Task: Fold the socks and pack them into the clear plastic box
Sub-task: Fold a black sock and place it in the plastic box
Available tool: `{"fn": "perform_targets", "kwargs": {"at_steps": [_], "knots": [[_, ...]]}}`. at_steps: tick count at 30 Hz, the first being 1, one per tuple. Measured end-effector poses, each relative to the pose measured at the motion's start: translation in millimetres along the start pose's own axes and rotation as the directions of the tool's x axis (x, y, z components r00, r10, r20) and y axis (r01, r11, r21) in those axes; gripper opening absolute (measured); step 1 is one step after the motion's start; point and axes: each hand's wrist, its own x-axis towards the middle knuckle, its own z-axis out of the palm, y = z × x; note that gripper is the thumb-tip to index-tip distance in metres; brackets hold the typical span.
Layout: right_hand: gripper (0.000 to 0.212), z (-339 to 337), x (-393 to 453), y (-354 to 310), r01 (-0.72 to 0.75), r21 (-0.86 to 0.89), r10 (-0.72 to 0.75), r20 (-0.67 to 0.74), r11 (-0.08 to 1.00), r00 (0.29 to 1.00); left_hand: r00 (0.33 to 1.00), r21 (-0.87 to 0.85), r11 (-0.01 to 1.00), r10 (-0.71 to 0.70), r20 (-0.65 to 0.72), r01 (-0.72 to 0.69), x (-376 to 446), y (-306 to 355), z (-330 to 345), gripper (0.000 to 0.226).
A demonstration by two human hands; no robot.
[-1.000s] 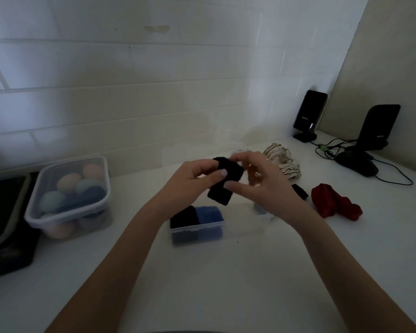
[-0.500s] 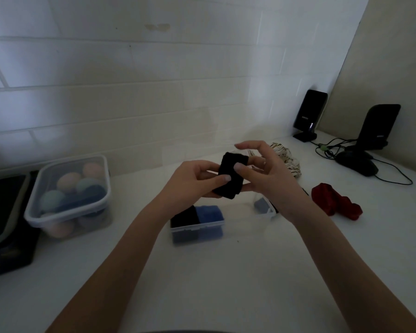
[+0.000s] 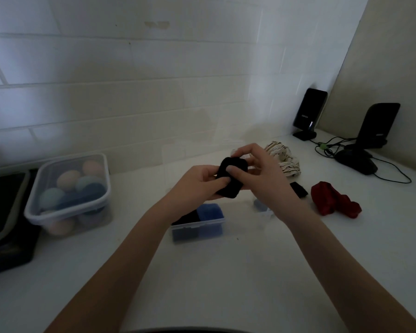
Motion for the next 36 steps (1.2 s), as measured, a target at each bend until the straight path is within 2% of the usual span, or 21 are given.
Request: {"fn": "perform_targets", "kwargs": {"at_steps": [3, 5, 7, 8, 11, 14, 16, 18, 21, 24, 28, 32, 36], "knots": [[0.019, -2, 1, -2, -0.103, 0.068, 0.101, 0.033, 0.992, 0.994, 0.999, 0.08, 0.997, -0.014, -0.046, 0.018, 1, 0, -3, 0.02], [0.022, -10, 2, -3, -0.207, 0.125, 0.196, 0.092, 0.97, 0.976, 0.985, 0.09, 0.996, -0.003, -0.173, 0.019, 2, 2, -11, 0.024], [0.023, -17, 2, -2, -0.282, 0.059, 0.266, 0.193, 0.958, 0.944, 0.951, 0.184, 0.982, 0.091, -0.294, -0.037, 1, 3, -21, 0.027], [0.023, -18, 2, -1, -0.308, 0.012, 0.295, 0.243, 0.951, 0.924, 0.941, 0.253, 0.965, 0.145, -0.306, -0.066, 0, 4, -24, 0.026], [0.023, -11, 0, 4, -0.32, -0.178, 0.362, 0.318, 0.93, 0.876, 0.969, 0.446, 0.892, 0.173, -0.175, -0.079, -6, 5, -22, 0.025], [0.024, -3, -1, 7, -0.115, -0.539, 0.339, 0.338, 0.834, 0.878, 0.995, 0.664, 0.743, 0.094, 0.019, -0.083, -8, 6, -19, 0.024], [0.026, 0, -3, 9, -0.014, -0.665, 0.303, 0.322, 0.747, 0.897, 0.99, 0.737, 0.665, 0.038, 0.133, -0.124, -10, 7, -17, 0.016], [0.029, 3, -6, 12, 0.009, -0.705, 0.27, 0.284, 0.709, 0.92, 0.975, 0.767, 0.617, 0.006, 0.223, -0.179, -12, 9, -17, 0.007], [0.026, 9, -7, 11, -0.006, -0.751, 0.246, 0.209, 0.66, 0.946, 0.961, 0.767, 0.614, -0.049, 0.272, -0.185, -13, 11, -20, 0.02], [0.024, 9, -3, 10, -0.009, -0.764, 0.261, 0.209, 0.645, 0.942, 0.949, 0.777, 0.611, -0.129, 0.288, -0.152, -14, 10, -21, 0.028], [0.032, -4, 0, 2, -0.023, -0.697, 0.376, 0.359, 0.717, 0.854, 0.943, 0.789, 0.598, -0.162, 0.291, -0.141, -12, 8, -18, 0.029], [0.028, -5, 2, -6, 0.166, -0.762, 0.389, 0.489, 0.626, 0.781, 0.936, 0.798, 0.572, -0.14, 0.324, -0.19, -13, 5, -18, 0.028], [0.022, -6, 7, -12, 0.234, -0.778, 0.46, 0.553, 0.583, 0.695, 0.929, 0.792, 0.556, -0.09, 0.359, -0.252, -12, 6, -16, 0.028]]}}
